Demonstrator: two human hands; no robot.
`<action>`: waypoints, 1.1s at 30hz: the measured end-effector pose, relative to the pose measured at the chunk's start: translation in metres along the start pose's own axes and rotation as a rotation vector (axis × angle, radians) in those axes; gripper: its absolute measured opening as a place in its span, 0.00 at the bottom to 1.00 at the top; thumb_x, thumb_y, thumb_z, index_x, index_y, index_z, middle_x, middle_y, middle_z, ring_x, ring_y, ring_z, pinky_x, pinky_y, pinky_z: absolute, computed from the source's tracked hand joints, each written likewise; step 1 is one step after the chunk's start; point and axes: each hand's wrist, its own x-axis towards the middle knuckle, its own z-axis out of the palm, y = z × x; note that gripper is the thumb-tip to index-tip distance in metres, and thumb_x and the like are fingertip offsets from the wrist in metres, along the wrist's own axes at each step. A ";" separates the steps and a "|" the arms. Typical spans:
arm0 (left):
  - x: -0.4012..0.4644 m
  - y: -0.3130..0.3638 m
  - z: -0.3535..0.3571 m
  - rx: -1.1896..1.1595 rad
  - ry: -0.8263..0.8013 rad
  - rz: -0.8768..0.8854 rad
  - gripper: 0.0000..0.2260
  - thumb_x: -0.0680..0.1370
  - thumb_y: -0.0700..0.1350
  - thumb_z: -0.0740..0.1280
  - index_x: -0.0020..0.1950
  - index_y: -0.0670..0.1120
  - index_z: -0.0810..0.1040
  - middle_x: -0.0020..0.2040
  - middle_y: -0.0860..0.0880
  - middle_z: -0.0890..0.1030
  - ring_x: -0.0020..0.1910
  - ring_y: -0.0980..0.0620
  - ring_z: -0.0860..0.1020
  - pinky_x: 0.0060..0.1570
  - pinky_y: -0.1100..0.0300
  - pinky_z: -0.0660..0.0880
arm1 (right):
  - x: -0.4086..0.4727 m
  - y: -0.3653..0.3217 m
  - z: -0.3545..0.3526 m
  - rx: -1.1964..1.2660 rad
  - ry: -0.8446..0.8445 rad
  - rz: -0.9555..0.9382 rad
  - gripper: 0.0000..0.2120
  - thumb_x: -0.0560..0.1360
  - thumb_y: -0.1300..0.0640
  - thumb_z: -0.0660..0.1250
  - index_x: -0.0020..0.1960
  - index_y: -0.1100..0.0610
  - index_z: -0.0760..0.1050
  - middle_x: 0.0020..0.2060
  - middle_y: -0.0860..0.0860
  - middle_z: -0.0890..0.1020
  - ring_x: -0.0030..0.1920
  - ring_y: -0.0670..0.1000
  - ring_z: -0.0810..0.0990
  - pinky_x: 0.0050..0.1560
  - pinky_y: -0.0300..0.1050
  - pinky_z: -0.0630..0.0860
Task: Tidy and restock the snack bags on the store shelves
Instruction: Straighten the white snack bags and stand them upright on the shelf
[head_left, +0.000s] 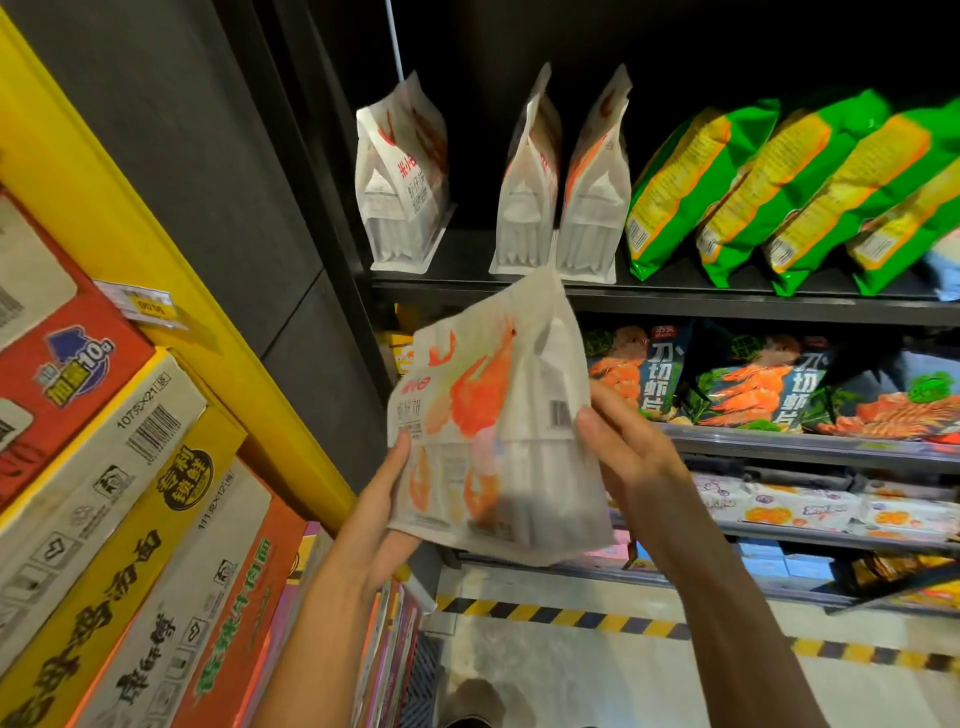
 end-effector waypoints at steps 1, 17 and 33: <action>0.001 -0.004 0.000 -0.027 -0.019 -0.005 0.25 0.77 0.56 0.70 0.71 0.46 0.79 0.68 0.42 0.81 0.64 0.45 0.82 0.55 0.49 0.82 | -0.004 0.003 0.003 -0.022 0.004 -0.004 0.14 0.81 0.49 0.60 0.61 0.44 0.81 0.57 0.46 0.85 0.60 0.50 0.83 0.56 0.43 0.80; 0.009 -0.021 0.005 -0.165 0.024 0.097 0.20 0.83 0.54 0.59 0.71 0.49 0.77 0.66 0.44 0.82 0.60 0.46 0.84 0.49 0.49 0.84 | -0.008 0.005 0.005 -0.029 -0.091 0.074 0.22 0.78 0.33 0.59 0.71 0.34 0.72 0.68 0.41 0.78 0.70 0.45 0.76 0.70 0.53 0.73; 0.010 -0.033 0.015 -0.237 0.071 0.097 0.22 0.80 0.54 0.64 0.73 0.49 0.77 0.67 0.42 0.82 0.61 0.44 0.83 0.46 0.49 0.83 | -0.014 -0.003 0.005 -0.071 -0.208 -0.079 0.46 0.68 0.50 0.77 0.79 0.36 0.56 0.73 0.34 0.71 0.73 0.45 0.73 0.69 0.56 0.76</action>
